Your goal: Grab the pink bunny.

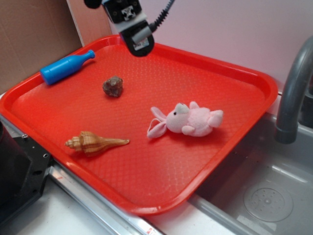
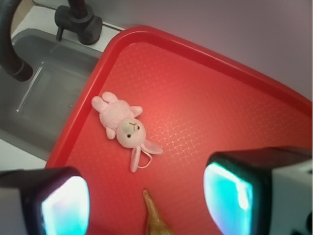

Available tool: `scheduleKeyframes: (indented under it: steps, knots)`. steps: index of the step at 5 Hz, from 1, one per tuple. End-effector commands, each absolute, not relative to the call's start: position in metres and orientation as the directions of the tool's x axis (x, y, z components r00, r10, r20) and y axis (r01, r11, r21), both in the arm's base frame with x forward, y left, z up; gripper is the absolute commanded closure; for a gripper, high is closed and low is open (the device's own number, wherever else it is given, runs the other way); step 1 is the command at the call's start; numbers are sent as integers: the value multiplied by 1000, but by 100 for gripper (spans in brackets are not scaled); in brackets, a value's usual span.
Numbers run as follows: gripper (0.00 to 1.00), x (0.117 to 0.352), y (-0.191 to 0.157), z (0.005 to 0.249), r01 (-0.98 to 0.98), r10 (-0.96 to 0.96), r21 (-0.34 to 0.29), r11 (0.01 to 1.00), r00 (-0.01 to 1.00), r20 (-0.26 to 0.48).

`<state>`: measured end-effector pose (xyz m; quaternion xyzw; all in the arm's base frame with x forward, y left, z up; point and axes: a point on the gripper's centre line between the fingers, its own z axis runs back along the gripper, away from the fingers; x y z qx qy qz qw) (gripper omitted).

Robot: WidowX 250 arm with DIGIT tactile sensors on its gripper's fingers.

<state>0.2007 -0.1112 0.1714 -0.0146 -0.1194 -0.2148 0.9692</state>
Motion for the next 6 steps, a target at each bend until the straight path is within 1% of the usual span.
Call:
scheduleKeyframes:
  steps: [1,2,3,4,5,6]
  knots:
    - [0,230,-154,104,757,-736,38,652,620,272]
    - [0,225,-155,75,830,-801,-39,556,548,242]
    - [0,202,-172,57,850,-829,-53,524,524,198]
    - [0,196,-183,33,836,-831,0,549,545,114]
    - [100,177,-203,11,812,-808,63,581,584,-78]
    - [100,166,-203,12,782,-780,44,621,623,-64]
